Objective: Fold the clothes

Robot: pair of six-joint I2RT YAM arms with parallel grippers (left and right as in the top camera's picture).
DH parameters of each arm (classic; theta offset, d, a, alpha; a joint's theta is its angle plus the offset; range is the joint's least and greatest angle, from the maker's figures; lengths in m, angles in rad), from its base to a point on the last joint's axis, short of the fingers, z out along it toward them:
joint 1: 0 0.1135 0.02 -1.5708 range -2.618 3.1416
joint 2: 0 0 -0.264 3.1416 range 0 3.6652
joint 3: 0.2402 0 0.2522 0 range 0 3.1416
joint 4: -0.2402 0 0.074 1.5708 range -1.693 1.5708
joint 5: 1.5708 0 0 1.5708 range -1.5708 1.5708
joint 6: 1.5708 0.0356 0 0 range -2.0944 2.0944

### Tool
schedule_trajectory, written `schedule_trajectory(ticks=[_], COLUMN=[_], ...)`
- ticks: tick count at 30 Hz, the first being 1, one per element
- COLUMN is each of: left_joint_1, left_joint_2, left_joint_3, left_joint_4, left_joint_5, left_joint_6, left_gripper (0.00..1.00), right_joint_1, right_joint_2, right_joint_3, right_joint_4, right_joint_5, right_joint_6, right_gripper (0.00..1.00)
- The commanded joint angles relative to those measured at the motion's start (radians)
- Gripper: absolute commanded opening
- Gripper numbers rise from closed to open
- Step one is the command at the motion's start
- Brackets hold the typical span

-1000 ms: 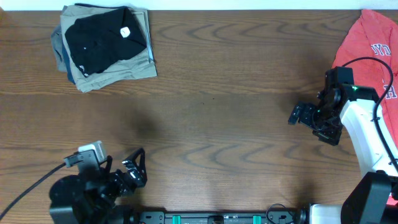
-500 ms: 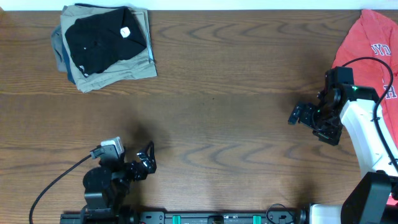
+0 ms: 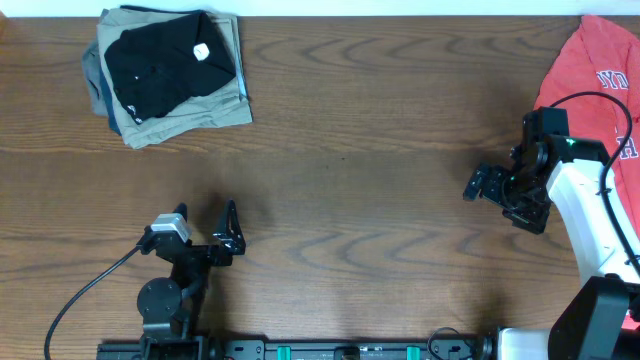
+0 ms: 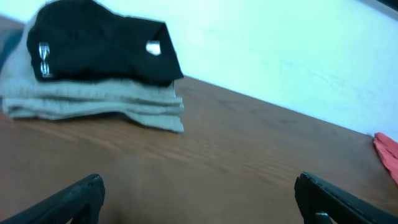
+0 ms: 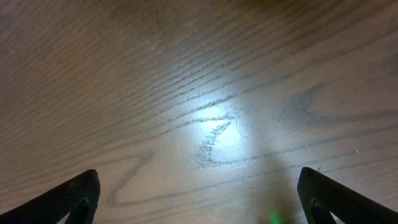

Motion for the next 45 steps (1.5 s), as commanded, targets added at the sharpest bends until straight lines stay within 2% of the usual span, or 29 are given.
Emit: schedule_trajectory(ticks=[1,7,10,45], left_joint_1=[-0.003,-0.003,-0.003,-0.003], left_joint_2=[-0.008,-0.008,-0.008,-0.006], left_joint_3=[-0.032,-0.032,-0.032,-0.032], left_joint_4=[-0.004,-0.006,-0.006,-0.006], left_joint_5=[-0.013,-0.013,-0.014,-0.013], left_joint_6=[0.111,0.294,0.346,0.346], left_gripper=[0.98,0.98,0.98,0.98], right_joint_1=[-0.001,-0.001,-0.001,-0.001], right_joint_2=[-0.003,-0.003,-0.003,-0.002], right_joint_3=[0.007,0.007,0.007,0.007], right_joint_4=[0.000,0.000,0.000,0.000], right_joint_5=[0.000,-0.001,0.000,0.000], right_joint_6=[-0.013,-0.013,-0.013,-0.013], right_gripper=[0.99,0.99,0.99,0.99])
